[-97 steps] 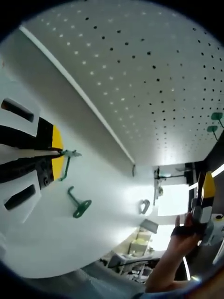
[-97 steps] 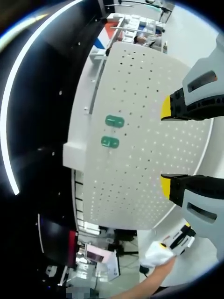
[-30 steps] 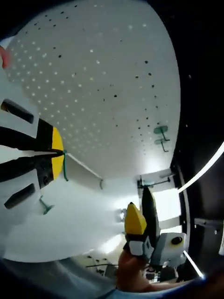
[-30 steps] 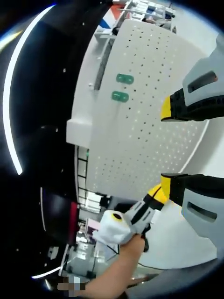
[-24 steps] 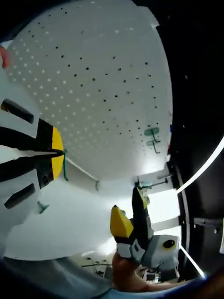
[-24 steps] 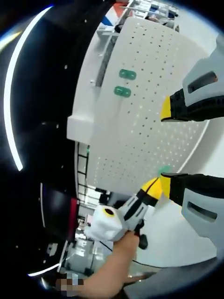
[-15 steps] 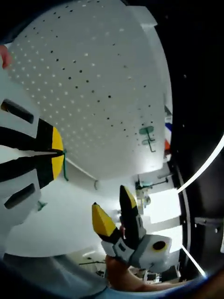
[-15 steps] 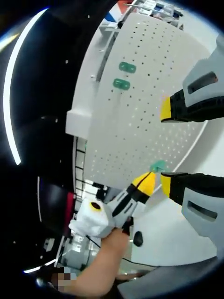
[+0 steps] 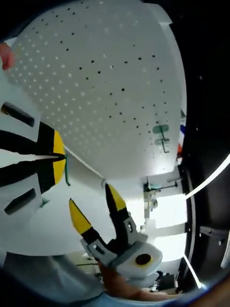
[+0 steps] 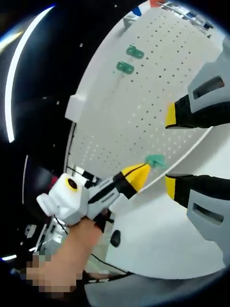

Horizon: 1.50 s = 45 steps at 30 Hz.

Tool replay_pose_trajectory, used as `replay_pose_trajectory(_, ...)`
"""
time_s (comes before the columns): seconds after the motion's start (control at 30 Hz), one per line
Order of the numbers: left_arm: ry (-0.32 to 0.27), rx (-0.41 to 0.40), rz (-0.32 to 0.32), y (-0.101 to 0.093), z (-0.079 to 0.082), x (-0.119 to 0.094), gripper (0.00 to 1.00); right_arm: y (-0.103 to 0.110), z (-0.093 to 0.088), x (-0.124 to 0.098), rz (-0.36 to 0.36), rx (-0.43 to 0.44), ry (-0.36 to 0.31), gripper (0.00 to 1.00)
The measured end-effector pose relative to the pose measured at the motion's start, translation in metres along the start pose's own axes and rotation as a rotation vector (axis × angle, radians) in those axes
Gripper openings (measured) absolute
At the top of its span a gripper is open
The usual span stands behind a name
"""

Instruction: Insert the hook assembly into the mounting plate slot until the hook locks in place.

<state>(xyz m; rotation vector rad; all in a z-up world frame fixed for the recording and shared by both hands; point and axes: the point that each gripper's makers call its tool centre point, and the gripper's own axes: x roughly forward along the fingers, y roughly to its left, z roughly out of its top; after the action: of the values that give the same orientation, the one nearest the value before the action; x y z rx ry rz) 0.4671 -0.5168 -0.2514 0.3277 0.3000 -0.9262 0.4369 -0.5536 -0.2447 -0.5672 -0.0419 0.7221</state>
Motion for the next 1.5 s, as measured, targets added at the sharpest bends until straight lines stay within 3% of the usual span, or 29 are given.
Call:
replay_pose_trajectory(0.6,-0.003,-0.189,-0.072,-0.013,0.009,0.008,0.01,0.005,-0.006,0.014,0.031,-0.09,0.009,0.2)
replay_pose_trajectory(1.07,0.017,-0.275,-0.128,-0.025,0.008,0.012,0.01,0.007,-0.01,0.015,0.033,-0.126,0.016,0.07)
replay_pose_trajectory(1.5,0.021,-0.336,-0.164,-0.031,0.008,0.013,0.01,0.006,-0.009,0.014,0.036,-0.14,0.017,0.03)
